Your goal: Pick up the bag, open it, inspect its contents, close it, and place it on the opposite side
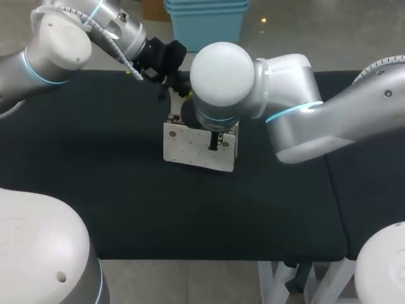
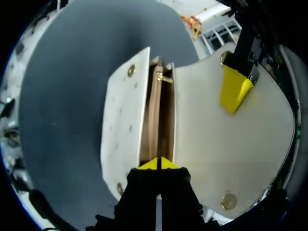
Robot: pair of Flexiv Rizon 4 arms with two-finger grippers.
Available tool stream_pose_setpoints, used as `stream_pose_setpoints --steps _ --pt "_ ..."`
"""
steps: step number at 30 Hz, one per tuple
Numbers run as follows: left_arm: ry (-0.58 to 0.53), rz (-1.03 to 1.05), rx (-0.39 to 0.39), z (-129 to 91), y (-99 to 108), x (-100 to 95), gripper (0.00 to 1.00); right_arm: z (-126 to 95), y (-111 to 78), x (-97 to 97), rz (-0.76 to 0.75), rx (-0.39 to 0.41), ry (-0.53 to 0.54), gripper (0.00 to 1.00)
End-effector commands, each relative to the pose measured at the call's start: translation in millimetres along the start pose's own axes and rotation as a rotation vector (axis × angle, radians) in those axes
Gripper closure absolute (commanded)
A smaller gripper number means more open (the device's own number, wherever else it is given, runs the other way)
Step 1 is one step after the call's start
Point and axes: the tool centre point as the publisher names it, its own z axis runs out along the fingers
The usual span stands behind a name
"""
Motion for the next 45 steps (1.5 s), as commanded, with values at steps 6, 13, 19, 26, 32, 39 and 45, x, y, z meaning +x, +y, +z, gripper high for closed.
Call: stream_pose_setpoints --steps 6,13,19,26,32,39,45 --pt "-0.02 -0.022 0.013 -2.2 2.2 0.6 1.0 -15.9 -10.0 17.7 0.002 -0.012 -0.032 1.0" --pt "-0.021 -0.002 0.029 -1.4 -3.4 8.5 1.0 -9.3 -8.6 15.0 -0.004 -0.011 -0.031 1.0" --pt "-0.044 0.019 0.027 -5.3 -8.9 15.5 1.0 -11.3 -3.9 -4.7 -0.003 -0.01 -0.063 1.0" --pt "-0.06 0.016 0.022 -9.5 -8.6 16.1 1.0 -2.9 2.6 -13.2 -0.023 -0.001 -0.059 1.0" --pt "-0.088 0.015 0.015 -13.7 -10.3 17.8 1.0 7.0 4.1 -7.5 -0.043 0.009 -0.034 1.0" --pt "-0.098 -0.008 0.03 -12.7 -7.6 19.1 1.0 12.5 3.5 -2.2 -0.048 0.007 -0.017 1.0" --pt "-0.098 -0.015 0.034 -12.2 -5.8 20.7 1.0 17.5 1.6 -2.6 -0.046 0.014 -0.015 1.0"
